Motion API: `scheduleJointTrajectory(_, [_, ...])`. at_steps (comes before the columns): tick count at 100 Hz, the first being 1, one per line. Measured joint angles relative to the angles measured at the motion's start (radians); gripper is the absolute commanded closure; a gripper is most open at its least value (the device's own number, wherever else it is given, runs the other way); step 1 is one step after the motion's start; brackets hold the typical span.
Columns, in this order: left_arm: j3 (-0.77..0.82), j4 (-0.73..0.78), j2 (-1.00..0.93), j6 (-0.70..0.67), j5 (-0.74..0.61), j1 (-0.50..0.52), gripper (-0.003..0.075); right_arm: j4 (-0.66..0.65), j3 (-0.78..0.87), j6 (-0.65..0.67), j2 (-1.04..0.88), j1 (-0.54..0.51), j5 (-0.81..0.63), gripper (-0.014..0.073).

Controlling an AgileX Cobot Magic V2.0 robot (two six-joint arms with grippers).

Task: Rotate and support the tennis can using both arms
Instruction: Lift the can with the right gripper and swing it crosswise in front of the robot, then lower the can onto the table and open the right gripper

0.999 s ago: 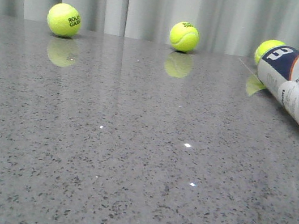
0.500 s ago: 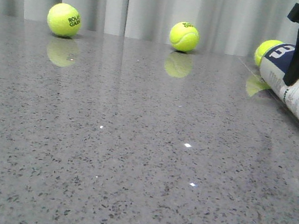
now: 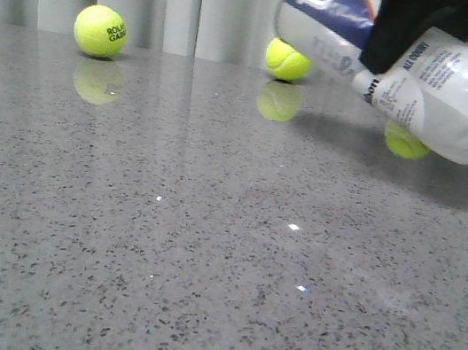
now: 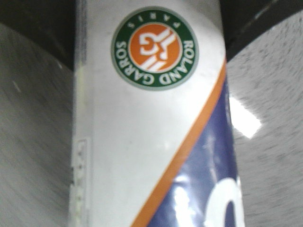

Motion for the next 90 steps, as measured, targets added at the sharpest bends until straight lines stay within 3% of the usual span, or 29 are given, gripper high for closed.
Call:
scheduleJointTrajectory(20, [0.0, 0.0, 0.0, 0.0, 0.0, 0.0, 0.0739, -0.004, 0.0, -0.46, 0.0, 0.14, -0.016, 0.0433])
scheduleJointTrajectory(34, [0.0, 0.0, 0.0, 0.0, 0.0, 0.0, 0.0739, -0.005, 0.0, -0.665, 0.002, 0.18, -0.036, 0.0433])
scheduleJointTrajectory(75, [0.0, 0.0, 0.0, 0.0, 0.0, 0.0, 0.0739, -0.014, 0.0, -0.729, 0.109, 0.182, -0.059, 0.0426])
scheduleJointTrajectory(90, [0.0, 0.0, 0.0, 0.0, 0.0, 0.0, 0.0739, -0.014, 0.0, -0.73, 0.111, 0.182, -0.061, 0.0319])
